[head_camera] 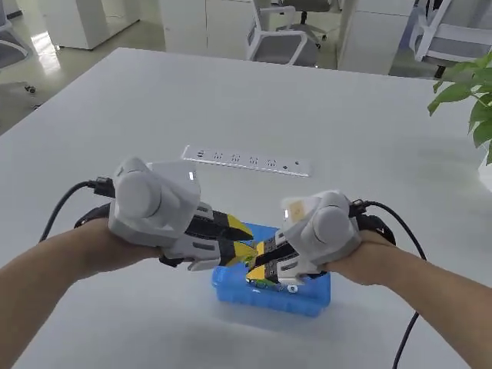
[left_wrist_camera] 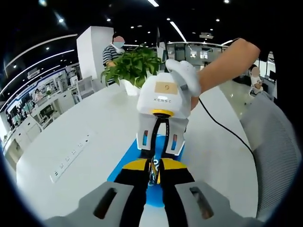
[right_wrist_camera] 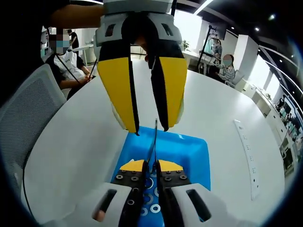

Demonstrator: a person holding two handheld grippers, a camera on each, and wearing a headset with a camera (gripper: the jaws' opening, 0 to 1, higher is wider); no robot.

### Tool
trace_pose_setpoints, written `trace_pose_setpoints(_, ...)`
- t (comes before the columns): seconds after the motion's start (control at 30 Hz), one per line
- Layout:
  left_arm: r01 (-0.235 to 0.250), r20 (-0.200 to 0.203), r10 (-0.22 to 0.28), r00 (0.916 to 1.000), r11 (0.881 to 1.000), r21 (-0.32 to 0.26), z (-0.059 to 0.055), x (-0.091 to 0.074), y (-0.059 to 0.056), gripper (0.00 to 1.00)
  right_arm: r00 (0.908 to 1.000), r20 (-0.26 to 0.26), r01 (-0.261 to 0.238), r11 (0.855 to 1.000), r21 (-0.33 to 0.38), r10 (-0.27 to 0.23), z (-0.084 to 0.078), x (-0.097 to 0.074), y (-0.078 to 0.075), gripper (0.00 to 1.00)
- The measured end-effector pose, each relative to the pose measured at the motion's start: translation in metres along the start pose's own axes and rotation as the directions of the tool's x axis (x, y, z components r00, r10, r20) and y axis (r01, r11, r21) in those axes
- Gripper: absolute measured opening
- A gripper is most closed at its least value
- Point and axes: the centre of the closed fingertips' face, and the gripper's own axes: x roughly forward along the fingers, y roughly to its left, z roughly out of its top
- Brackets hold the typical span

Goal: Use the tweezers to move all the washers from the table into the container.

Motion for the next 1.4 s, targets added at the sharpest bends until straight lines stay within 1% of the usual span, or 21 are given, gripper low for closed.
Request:
trace_pose_setpoints(0.1, 0.003, 0.001, -0.003, 1.0, 1.0, 0.009, -0.001, 0.001, 0.0, 0.07, 1.0, -0.004, -0.004, 1.0, -0.009, 0.004, 0.0, 0.0, 0.0, 0.1)
trace_pose_setpoints(0.2, 0.009, -0.007, -0.009, 0.9999, 1.0, 0.013, -0.004, 0.004, 0.002, 0.07, 1.0, -0.004, -0.007, 1.0, -0.012, 0.007, 0.0, 0.0, 0.001, 0.1)
trace_pose_setpoints(0.23, 0.016, -0.013, -0.015, 0.9998, 0.999, 0.028, -0.005, 0.005, 0.001, 0.06, 1.0, -0.004, -0.008, 1.0, -0.013, 0.008, 0.0, 0.0, 0.001, 0.1)
trace_pose_setpoints(0.37, 0.024, -0.009, -0.024, 0.9997, 0.999, 0.043, -0.004, 0.006, 0.001, 0.06, 0.9999, -0.011, -0.012, 1.0, -0.02, 0.012, 0.0, 0.0, 0.001, 0.11)
trace_pose_setpoints(0.53, 0.028, -0.012, -0.028, 0.9995, 0.998, 0.057, -0.003, 0.007, 0.003, 0.06, 0.9994, -0.033, -0.015, 0.999, -0.04, 0.013, -0.001, -0.001, -0.001, 0.12)
trace_pose_setpoints(0.8, 0.036, -0.007, -0.036, 0.9993, 0.997, 0.061, 0.001, 0.004, 0.006, 0.06, 0.9997, -0.024, -0.008, 0.999, -0.038, 0.008, 0.002, -0.004, -0.003, 0.14)
trace_pose_setpoints(1.1, 0.055, 0.007, -0.056, 0.9984, 0.996, 0.077, 0.013, -0.002, 0.005, 0.05, 0.9999, 0.012, 0.002, 1.0, -0.018, -0.001, 0.009, -0.014, -0.001, 0.14)
trace_pose_setpoints(1.3, 0.076, 0.011, -0.078, 0.9969, 0.993, 0.087, 0.023, -0.007, -0.002, 0.05, 0.9993, 0.034, 0.016, 1.0, -0.001, -0.016, 0.015, -0.023, 0.001, 0.13)
trace_pose_setpoints(1.4, 0.091, 0.015, -0.092, 0.9956, 0.992, 0.089, 0.031, -0.009, -0.007, 0.05, 0.9986, 0.047, 0.026, 1.0, 0.006, -0.026, 0.019, -0.028, 0.002, 0.13)
